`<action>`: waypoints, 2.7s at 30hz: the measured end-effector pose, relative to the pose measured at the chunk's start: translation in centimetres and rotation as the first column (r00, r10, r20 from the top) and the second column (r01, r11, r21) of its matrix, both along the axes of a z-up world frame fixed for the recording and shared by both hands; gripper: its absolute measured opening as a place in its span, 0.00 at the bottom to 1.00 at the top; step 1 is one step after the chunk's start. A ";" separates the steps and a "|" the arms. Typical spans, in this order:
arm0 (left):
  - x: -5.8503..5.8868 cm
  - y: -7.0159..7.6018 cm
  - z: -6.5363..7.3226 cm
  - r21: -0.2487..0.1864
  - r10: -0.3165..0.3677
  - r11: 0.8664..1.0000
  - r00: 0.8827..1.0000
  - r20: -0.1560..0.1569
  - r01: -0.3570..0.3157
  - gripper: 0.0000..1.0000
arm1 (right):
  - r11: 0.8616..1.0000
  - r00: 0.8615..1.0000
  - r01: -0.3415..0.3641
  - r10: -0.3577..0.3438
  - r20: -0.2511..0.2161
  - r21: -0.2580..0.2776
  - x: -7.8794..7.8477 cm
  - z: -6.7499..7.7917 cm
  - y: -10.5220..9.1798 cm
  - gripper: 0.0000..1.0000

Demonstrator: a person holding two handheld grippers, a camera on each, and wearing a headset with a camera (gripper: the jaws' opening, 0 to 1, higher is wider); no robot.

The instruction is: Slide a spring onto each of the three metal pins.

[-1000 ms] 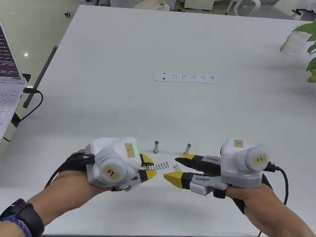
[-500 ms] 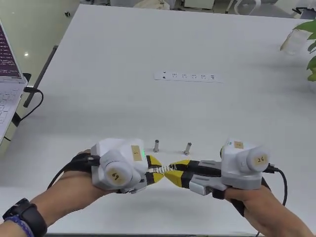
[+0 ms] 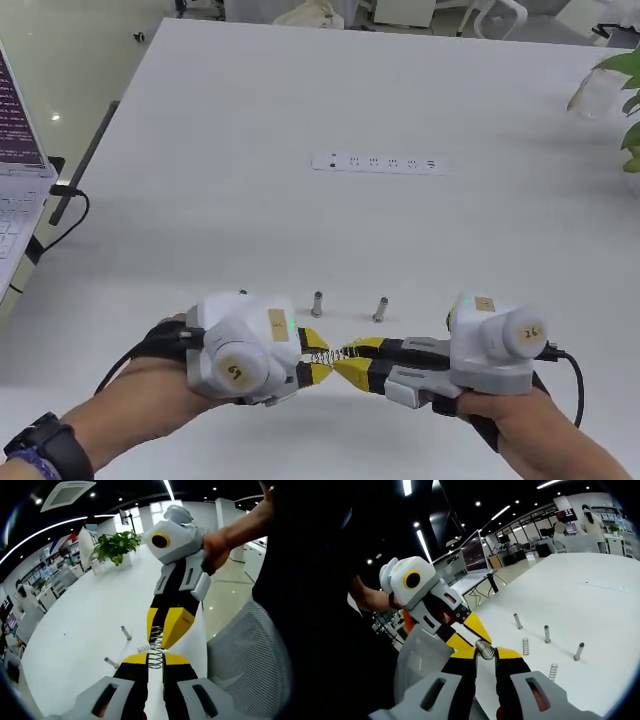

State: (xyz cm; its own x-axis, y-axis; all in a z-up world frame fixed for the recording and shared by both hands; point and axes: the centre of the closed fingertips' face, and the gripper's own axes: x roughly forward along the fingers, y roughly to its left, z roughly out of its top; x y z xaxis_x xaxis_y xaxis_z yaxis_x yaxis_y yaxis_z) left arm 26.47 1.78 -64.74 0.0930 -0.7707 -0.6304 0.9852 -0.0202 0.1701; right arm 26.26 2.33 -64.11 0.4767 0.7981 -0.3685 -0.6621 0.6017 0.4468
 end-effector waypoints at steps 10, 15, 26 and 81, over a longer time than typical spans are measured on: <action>-0.2 -0.3 -0.2 0.005 -0.020 1.000 1.000 0.007 0.020 0.02 | 0.998 0.999 -0.047 0.047 0.000 -0.039 -0.1 0.3 0.3 0.09; -0.3 -0.6 -0.2 -0.003 -0.027 1.000 1.000 0.000 0.027 0.02 | 0.987 0.994 -0.102 0.105 0.016 -0.127 -0.2 0.4 0.2 0.09; -0.3 -1.6 0.8 -0.059 -0.045 0.997 0.999 -0.028 0.044 0.02 | 0.903 0.955 -0.256 0.292 0.056 -0.346 -0.4 1.2 -0.3 0.09; -1.3 -1.4 -0.2 -0.107 -0.045 0.994 0.987 -0.153 0.029 0.04 | 0.537 0.731 -0.500 0.683 0.002 -0.680 -1.8 -0.2 -0.1 0.08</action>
State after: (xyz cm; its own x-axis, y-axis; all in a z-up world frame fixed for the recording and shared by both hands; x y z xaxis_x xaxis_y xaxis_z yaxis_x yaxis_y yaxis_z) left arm 25.15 0.40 -64.91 -0.0298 -0.8340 -0.5510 0.9987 -0.0476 0.0181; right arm 24.41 2.27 -64.34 0.1209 0.5710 -0.8120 -0.9923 0.0927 -0.0825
